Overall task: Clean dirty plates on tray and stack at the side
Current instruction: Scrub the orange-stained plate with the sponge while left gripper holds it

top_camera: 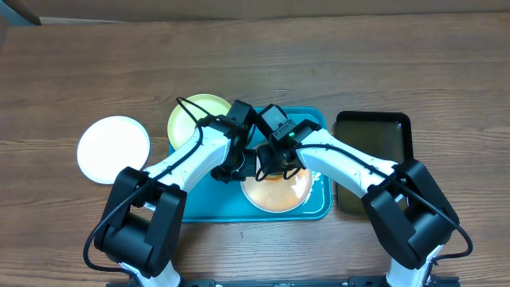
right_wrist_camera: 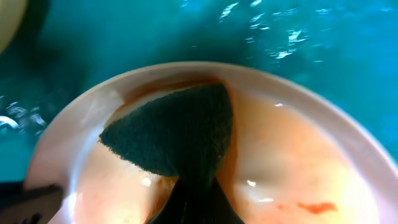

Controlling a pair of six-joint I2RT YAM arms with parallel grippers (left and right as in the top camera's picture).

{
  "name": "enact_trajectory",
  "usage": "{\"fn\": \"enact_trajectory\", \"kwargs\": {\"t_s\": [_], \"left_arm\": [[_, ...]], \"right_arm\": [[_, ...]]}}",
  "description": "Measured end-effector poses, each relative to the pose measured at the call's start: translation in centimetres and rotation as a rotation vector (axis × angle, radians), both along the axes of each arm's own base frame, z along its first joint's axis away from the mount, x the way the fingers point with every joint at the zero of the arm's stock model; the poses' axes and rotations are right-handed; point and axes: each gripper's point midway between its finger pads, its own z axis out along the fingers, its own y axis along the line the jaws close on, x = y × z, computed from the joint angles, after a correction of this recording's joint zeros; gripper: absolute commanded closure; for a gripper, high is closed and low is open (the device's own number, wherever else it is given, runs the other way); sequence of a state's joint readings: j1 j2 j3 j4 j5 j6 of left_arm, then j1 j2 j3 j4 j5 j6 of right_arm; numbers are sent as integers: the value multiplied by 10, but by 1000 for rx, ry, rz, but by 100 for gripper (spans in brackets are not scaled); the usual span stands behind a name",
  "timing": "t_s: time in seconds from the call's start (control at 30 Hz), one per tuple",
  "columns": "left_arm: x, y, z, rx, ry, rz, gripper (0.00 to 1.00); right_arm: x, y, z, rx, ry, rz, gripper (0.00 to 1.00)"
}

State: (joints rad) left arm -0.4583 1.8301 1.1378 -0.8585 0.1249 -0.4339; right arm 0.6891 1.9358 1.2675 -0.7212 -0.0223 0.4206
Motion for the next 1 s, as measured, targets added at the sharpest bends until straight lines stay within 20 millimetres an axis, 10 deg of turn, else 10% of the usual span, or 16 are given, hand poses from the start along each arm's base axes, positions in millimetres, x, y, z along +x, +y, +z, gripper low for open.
{"fn": "enact_trajectory", "kwargs": {"t_s": [0.7,1.0], "left_arm": [[-6,-11,1,-22,11,-27,96],[-8,-11,1,-22,19,-28,96]], "right_arm": [[6,-65,-4,-94,110,-234,96],[-21,-79,-4,-118,250,-246,96]]}}
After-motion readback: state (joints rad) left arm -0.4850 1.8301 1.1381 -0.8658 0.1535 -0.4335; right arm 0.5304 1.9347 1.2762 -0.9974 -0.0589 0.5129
